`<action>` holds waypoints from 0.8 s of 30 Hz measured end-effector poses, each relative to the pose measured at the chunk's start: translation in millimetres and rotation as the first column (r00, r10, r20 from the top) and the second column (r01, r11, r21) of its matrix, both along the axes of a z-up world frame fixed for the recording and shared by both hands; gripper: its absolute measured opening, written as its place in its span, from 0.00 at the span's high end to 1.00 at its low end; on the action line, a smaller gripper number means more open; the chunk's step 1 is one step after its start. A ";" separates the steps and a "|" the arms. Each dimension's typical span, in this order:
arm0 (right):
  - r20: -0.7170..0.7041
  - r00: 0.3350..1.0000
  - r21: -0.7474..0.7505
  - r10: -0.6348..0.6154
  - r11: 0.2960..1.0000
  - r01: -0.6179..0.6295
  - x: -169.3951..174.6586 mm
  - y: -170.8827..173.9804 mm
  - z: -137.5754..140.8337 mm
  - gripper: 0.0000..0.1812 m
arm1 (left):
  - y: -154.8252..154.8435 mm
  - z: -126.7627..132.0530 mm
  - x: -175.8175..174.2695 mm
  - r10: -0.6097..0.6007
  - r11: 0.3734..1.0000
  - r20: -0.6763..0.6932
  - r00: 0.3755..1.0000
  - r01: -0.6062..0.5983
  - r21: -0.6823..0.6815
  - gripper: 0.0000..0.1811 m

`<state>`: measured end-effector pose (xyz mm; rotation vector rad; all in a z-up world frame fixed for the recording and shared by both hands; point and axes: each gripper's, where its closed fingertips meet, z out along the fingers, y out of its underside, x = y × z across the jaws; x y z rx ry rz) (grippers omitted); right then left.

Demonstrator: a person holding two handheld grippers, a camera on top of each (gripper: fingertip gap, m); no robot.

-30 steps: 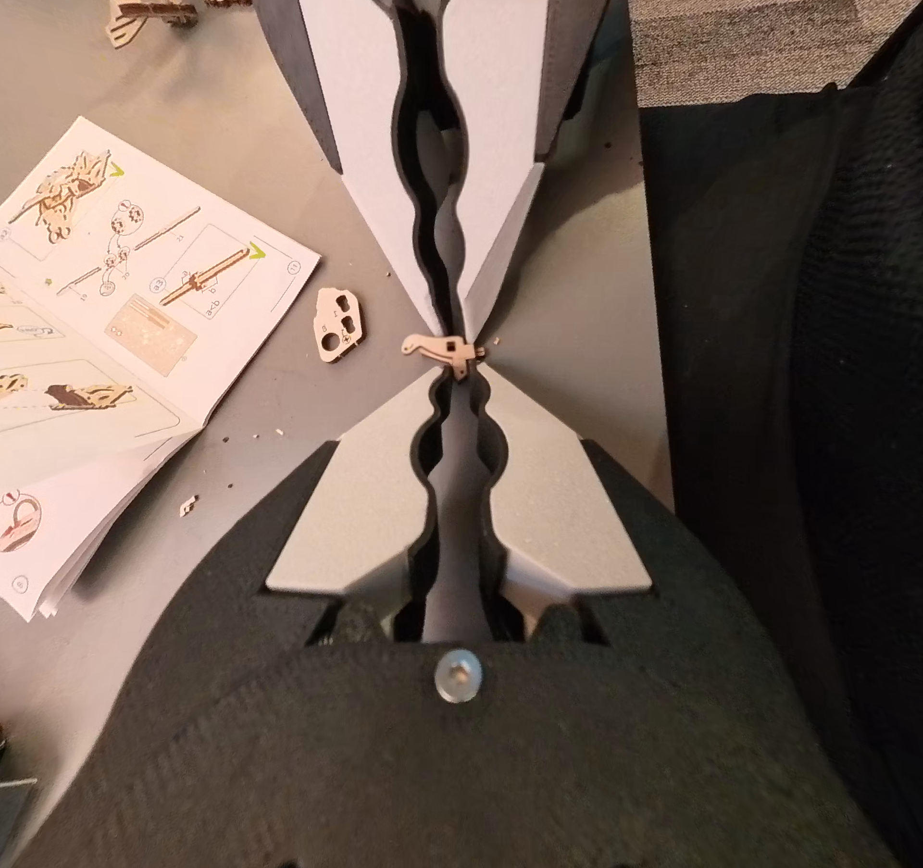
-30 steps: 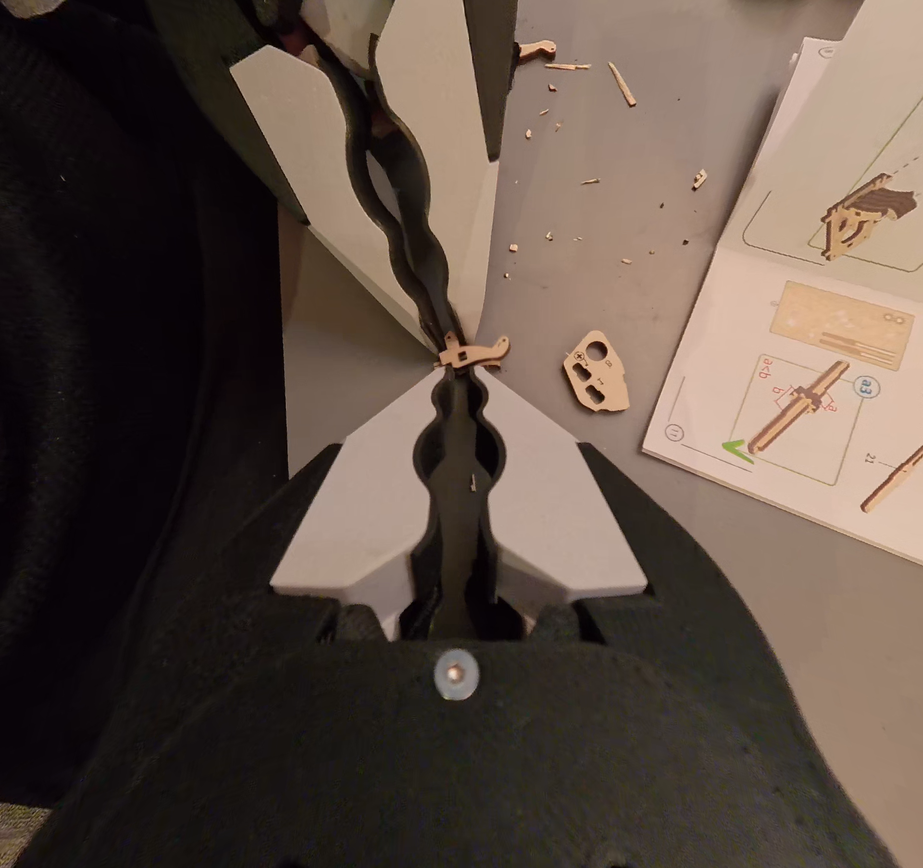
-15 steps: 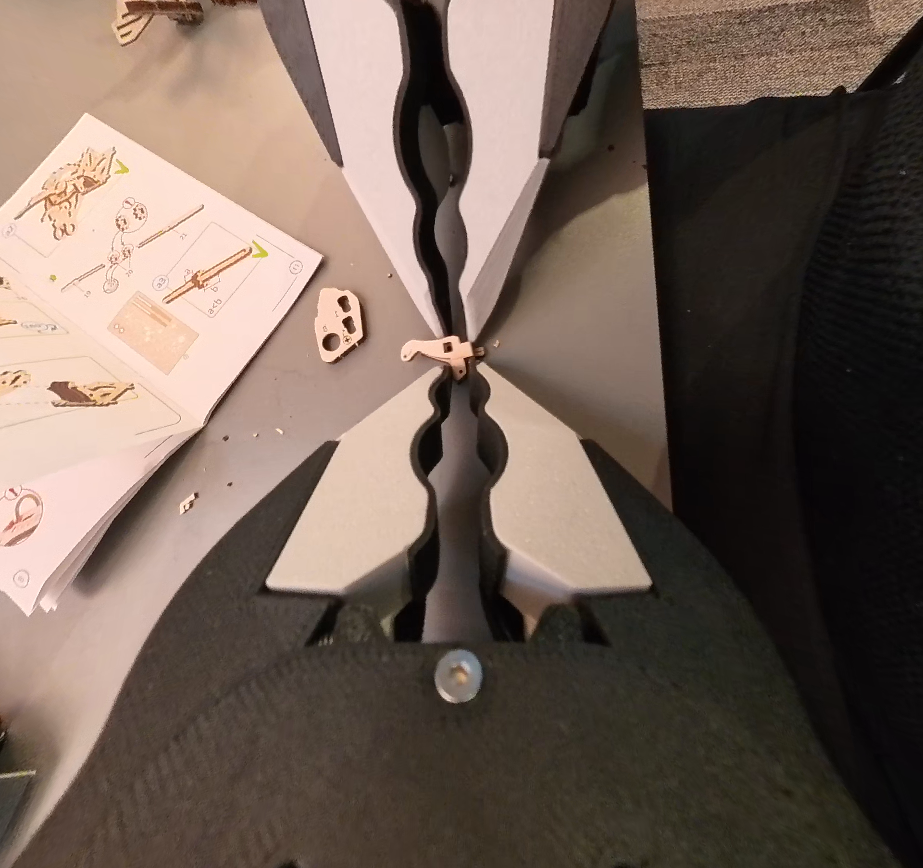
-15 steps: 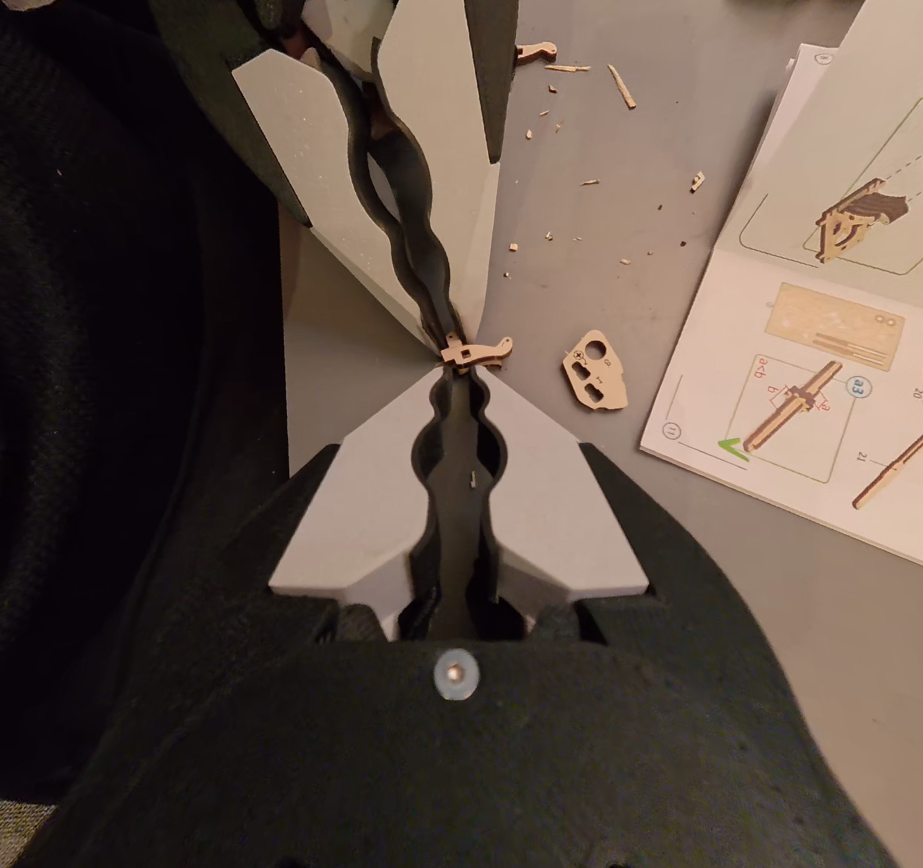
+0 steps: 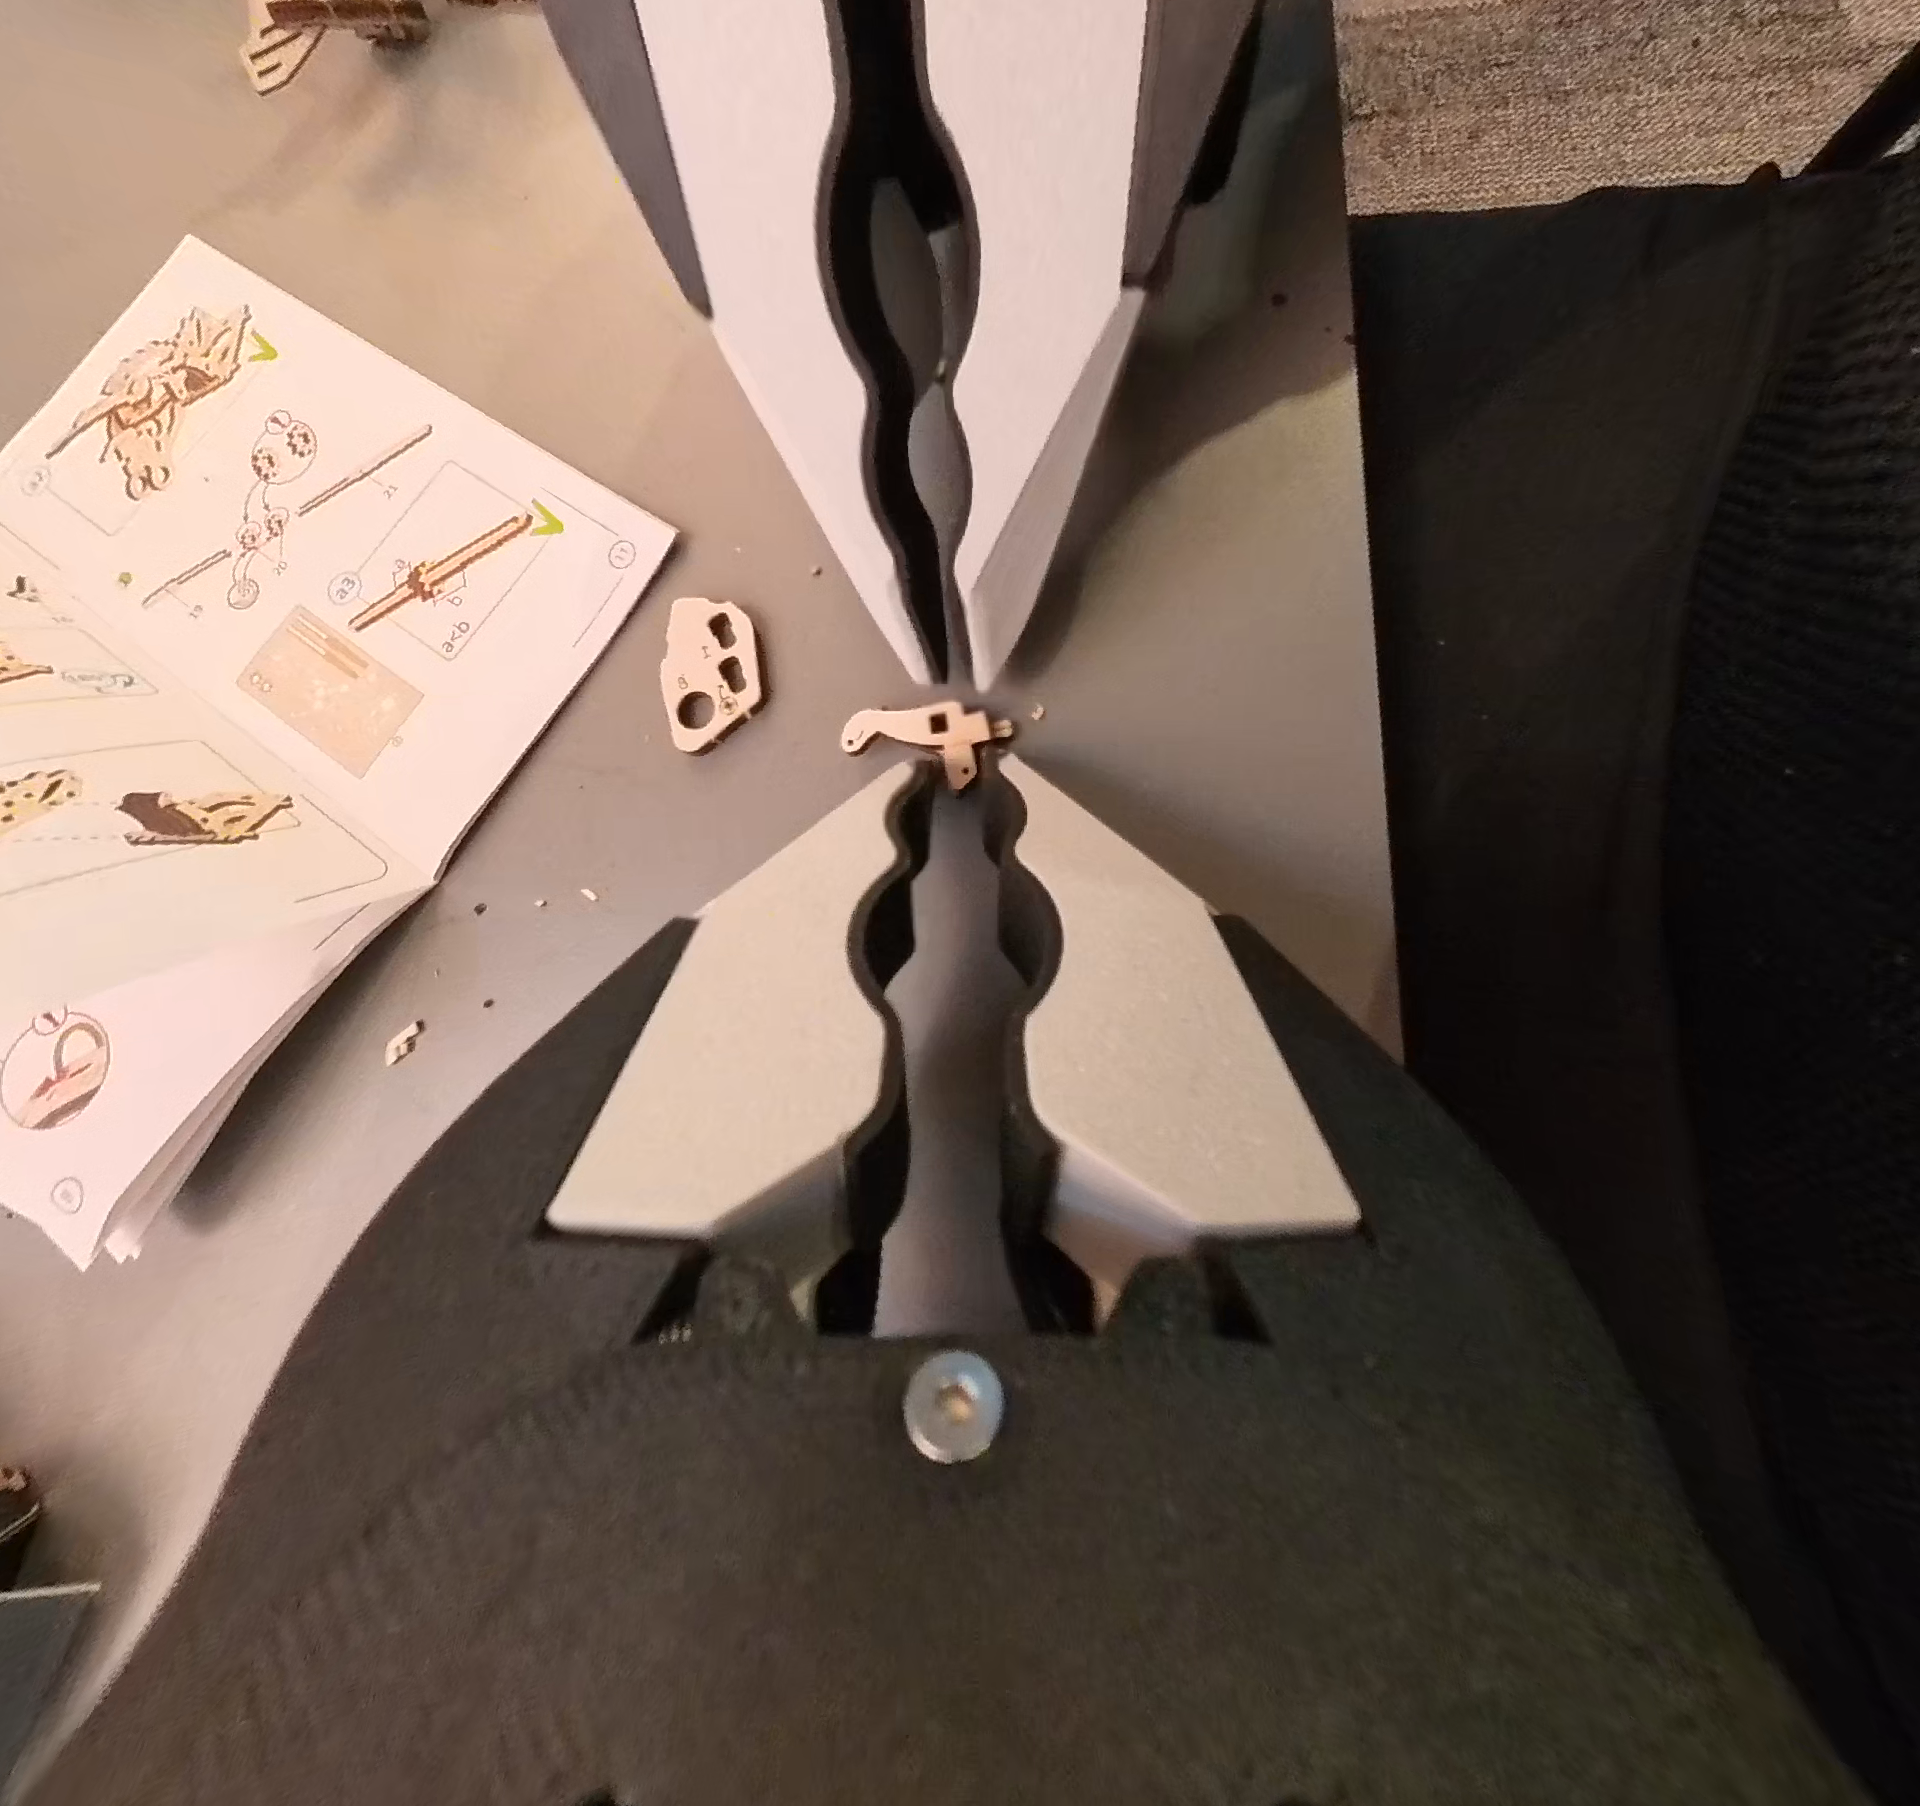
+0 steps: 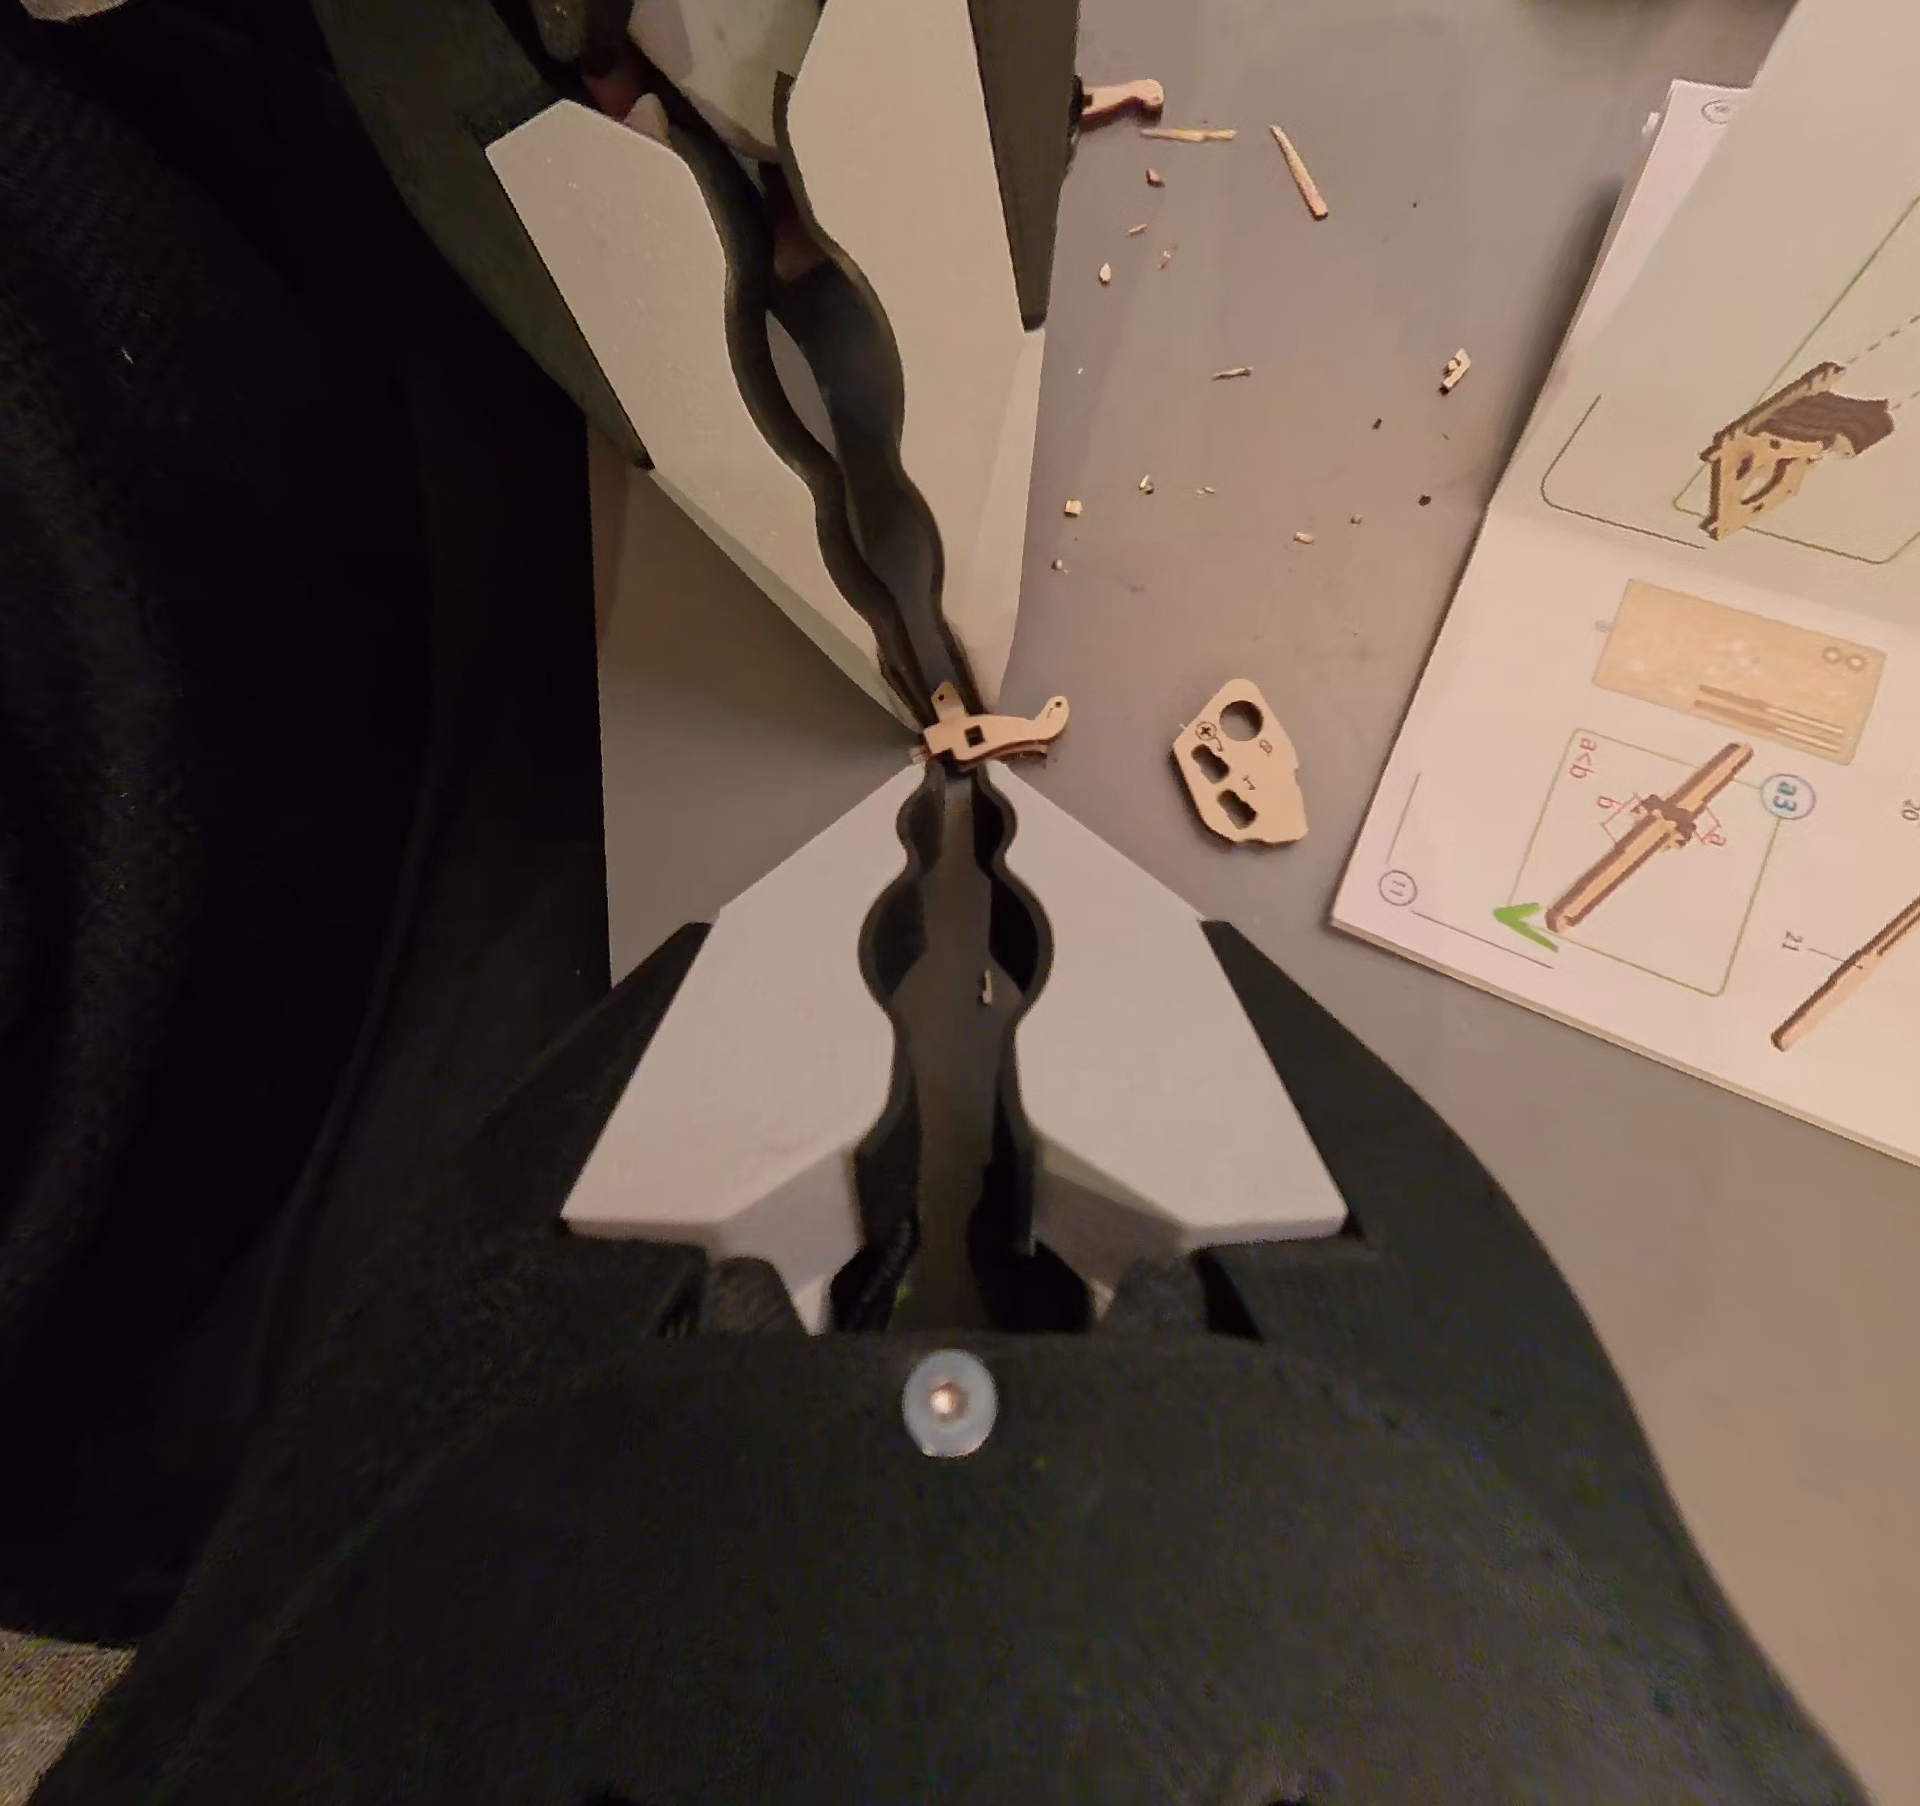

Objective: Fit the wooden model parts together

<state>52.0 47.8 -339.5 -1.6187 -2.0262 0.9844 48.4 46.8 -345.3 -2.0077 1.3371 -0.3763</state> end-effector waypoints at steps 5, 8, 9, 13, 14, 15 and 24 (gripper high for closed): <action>-0.044 0.997 -0.016 -0.071 0.997 0.071 15.8 21.0 20.7 0.98 | -0.3 2.2 -2.4 0.015 1.000 0.011 1.000 -0.015 -0.001 0.93; -0.055 0.989 -0.040 -0.138 0.990 0.136 37.3 39.9 31.7 0.97 | -1.4 7.4 -3.7 0.029 1.000 0.038 0.999 -0.029 0.000 0.92; -0.047 0.987 -0.044 -0.155 0.987 0.153 44.9 44.1 32.1 0.96 | -1.5 9.3 -4.8 0.038 0.999 0.047 0.998 -0.038 0.001 0.92; -0.015 0.985 -0.023 -0.173 0.985 0.173 63.9 46.5 24.8 0.91 | -1.5 14.2 -7.7 0.065 0.998 0.065 0.996 -0.066 0.008 0.91; -0.005 0.985 -0.012 -0.174 0.985 0.174 65.8 45.3 20.9 0.90 | -1.9 14.9 -7.5 0.069 0.998 0.066 0.995 -0.069 0.009 0.91; 0.006 0.985 -0.004 -0.173 0.985 0.173 66.7 43.7 16.8 0.90 | -2.1 15.4 -7.2 0.070 0.997 0.065 0.995 -0.071 0.012 0.91; 0.015 0.980 0.036 -0.198 0.980 0.197 58.3 37.8 -3.9 0.93 | -5.4 19.3 -3.6 0.094 0.995 0.058 0.994 -0.096 0.024 0.90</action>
